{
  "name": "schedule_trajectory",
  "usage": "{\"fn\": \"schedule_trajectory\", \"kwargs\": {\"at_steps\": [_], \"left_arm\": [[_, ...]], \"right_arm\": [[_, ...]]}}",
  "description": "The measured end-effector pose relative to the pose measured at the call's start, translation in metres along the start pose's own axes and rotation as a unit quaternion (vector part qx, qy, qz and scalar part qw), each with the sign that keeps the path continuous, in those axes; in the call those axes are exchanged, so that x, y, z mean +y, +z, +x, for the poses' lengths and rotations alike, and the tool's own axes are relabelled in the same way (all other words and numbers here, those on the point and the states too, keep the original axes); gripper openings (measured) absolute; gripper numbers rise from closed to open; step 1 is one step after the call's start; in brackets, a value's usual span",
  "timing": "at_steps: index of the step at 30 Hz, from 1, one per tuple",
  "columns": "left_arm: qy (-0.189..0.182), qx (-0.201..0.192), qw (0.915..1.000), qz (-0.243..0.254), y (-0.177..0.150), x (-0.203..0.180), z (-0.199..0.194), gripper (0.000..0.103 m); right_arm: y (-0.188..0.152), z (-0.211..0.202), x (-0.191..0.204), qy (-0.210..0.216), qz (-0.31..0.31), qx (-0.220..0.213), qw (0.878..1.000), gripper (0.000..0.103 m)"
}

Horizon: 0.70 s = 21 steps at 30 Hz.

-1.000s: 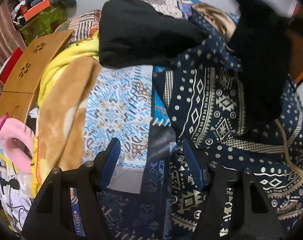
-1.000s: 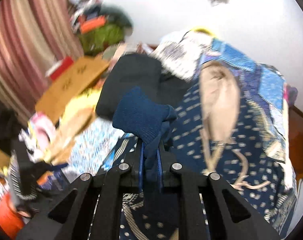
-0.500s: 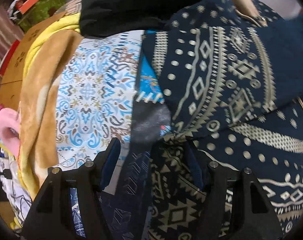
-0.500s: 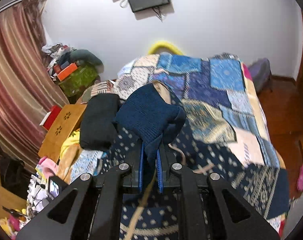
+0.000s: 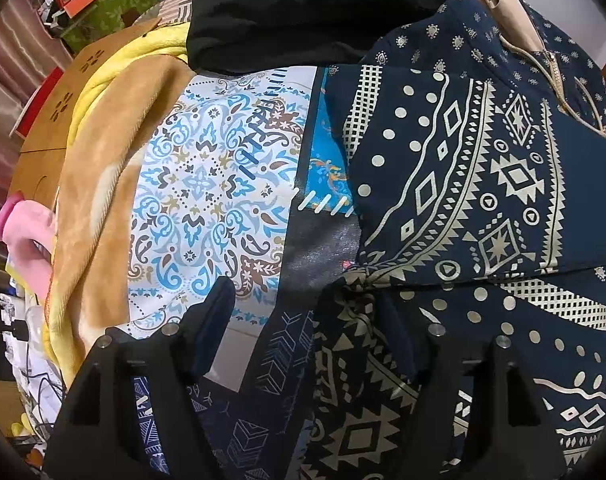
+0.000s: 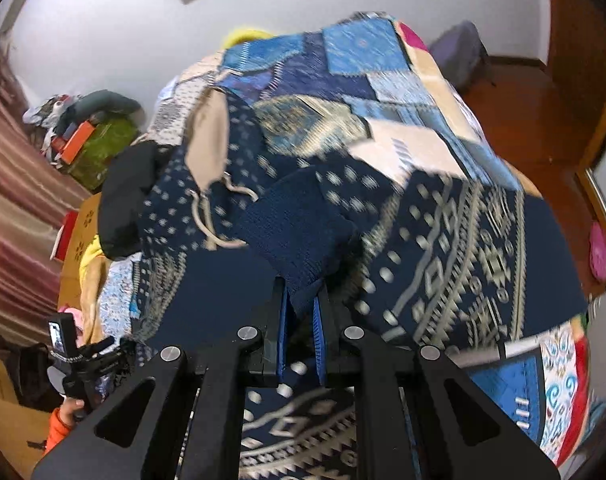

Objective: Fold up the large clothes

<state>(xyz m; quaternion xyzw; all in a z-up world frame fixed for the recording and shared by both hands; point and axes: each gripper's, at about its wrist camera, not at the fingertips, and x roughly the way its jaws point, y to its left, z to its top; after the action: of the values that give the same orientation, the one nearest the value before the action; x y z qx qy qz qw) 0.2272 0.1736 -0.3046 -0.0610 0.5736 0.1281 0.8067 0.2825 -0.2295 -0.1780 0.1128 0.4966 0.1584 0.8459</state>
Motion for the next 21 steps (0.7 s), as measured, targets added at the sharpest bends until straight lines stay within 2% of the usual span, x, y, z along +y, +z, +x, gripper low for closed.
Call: {"fn": "schedule_trajectory", "kwargs": {"at_steps": [6, 13, 16, 21], "left_arm": [[0.007, 0.000, 1.0000, 0.003, 0.002, -0.006, 0.002, 0.073], [0.015, 0.000, 0.9998, 0.013, 0.001, -0.013, -0.001, 0.073], [0.018, -0.009, 0.9994, 0.028, -0.001, -0.020, -0.015, 0.073], [-0.004, -0.048, 0.9968, 0.063, -0.004, -0.035, -0.060, 0.073]], "right_arm": [[-0.019, -0.001, -0.014, -0.025, -0.003, 0.002, 1.000, 0.012], [-0.027, -0.020, -0.021, -0.077, -0.025, -0.021, 0.997, 0.014], [-0.028, -0.030, -0.019, -0.087, -0.039, -0.027, 0.995, 0.015], [-0.027, -0.055, -0.010, -0.105, -0.070, -0.062, 0.990, 0.019]]}}
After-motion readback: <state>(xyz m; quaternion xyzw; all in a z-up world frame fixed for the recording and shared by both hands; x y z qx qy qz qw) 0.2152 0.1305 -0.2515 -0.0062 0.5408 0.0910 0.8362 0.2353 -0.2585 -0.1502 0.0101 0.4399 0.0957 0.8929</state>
